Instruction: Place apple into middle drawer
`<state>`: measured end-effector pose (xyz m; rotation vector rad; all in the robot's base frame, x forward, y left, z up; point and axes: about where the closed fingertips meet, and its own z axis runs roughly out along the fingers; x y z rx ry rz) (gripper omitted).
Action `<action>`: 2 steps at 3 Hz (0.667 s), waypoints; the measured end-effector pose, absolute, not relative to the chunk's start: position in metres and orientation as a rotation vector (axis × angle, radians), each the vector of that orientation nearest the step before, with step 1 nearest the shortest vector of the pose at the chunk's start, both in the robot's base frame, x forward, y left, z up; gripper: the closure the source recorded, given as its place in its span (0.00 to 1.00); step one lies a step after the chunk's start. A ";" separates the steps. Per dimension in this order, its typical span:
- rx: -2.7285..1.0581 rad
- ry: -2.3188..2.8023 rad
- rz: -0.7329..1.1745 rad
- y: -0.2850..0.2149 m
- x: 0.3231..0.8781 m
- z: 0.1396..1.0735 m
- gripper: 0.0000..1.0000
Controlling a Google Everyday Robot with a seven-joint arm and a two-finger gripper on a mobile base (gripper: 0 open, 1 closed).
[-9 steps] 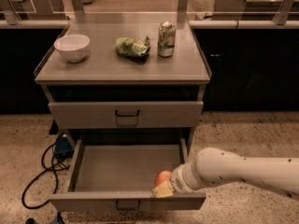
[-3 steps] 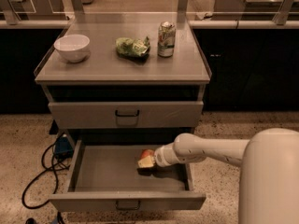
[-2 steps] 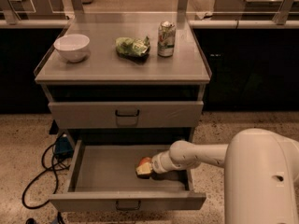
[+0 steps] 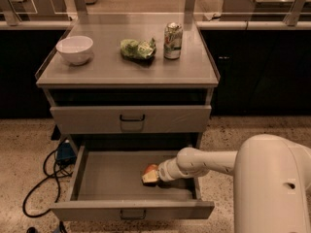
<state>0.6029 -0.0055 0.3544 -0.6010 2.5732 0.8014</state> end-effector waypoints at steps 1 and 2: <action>-0.601 2.573 0.801 -0.006 0.603 0.354 0.34; -0.601 2.573 0.802 -0.005 0.603 0.354 0.11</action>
Offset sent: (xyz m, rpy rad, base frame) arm 0.0000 0.0000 0.0000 0.0000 0.0000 0.0000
